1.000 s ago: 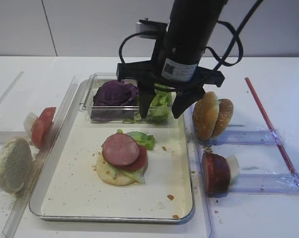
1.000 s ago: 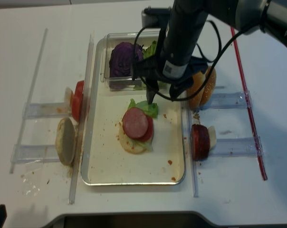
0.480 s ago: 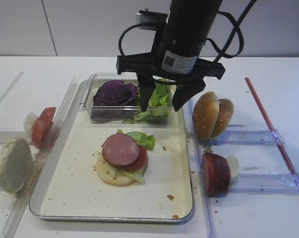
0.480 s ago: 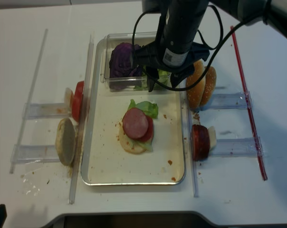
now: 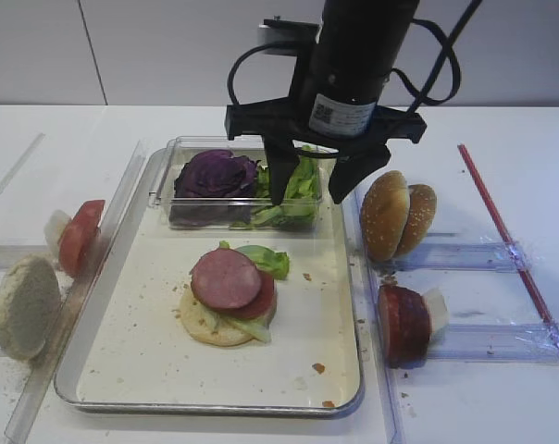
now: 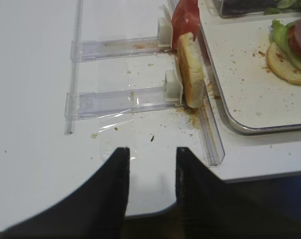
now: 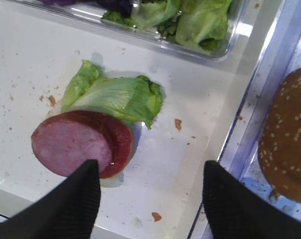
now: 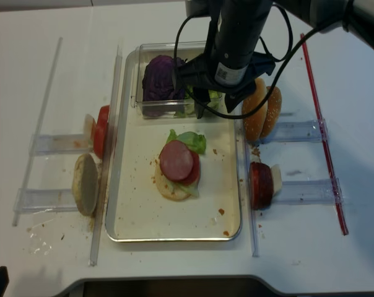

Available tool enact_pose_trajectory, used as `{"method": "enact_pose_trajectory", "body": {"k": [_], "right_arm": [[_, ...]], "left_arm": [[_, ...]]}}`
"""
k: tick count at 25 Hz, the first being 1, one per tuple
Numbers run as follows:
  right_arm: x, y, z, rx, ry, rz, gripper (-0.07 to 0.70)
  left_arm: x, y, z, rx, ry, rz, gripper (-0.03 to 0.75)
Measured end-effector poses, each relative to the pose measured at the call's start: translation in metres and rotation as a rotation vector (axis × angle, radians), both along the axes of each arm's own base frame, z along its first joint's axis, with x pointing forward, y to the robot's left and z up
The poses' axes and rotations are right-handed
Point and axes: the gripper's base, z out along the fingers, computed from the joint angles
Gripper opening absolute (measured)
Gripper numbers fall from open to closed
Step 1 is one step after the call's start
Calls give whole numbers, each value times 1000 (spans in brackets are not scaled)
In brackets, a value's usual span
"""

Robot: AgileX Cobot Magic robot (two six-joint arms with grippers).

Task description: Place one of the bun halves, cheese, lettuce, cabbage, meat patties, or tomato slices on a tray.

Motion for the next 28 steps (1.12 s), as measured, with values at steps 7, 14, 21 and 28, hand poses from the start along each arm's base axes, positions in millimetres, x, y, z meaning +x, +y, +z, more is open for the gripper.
{"method": "enact_pose_trajectory", "body": {"k": [7,14,21,28], "right_arm": [[12,-32,19,35,-39,-72,466],[14,-84,48,24,-136,-133,466],[-1,-152,44,-34,-128,-211,466],[-21,-185,46,-60,-141,-225,465]], "left_arm": [[0,0,0,0,0,0,223],[0,0,0,0,0,0,223],[0,0,0,0,0,0,223],[0,-1,0,-5,0,-3,223]]}}
